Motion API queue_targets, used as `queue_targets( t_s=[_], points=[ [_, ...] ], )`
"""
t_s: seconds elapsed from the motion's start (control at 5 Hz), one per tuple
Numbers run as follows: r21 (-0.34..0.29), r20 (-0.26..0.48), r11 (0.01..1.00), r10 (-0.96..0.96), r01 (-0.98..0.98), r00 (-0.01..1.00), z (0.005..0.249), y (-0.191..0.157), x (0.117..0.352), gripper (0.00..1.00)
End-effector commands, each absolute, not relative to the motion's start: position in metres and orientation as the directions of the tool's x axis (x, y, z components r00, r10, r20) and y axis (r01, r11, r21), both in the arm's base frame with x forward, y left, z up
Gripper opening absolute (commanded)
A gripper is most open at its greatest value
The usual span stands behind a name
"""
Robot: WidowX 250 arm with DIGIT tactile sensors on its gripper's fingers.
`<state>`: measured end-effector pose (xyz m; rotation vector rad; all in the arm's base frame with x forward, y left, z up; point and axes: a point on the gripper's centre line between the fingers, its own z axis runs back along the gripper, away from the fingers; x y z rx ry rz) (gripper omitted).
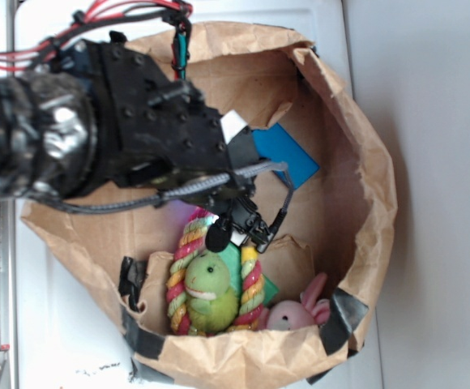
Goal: Grab the multicolored rope.
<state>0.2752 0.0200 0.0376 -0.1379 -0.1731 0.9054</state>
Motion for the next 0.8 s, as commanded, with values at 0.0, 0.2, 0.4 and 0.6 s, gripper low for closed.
queue_targets(
  t_s=[0.0,0.2,0.4,0.6],
  points=[
    [-0.230,0.106,0.624,0.778,-0.746,0.619,0.0561,0.0231,0.2785,1.00],
    [-0.226,0.106,0.625,0.778,-0.747,0.619,0.0544,0.0227,0.2790,1.00],
    [-0.226,0.111,0.626,0.778,-0.746,0.619,0.0507,0.0218,0.2810,1.00],
    [-0.224,0.118,0.628,0.776,-0.745,0.619,0.0470,0.0181,0.2799,1.00]
  ],
)
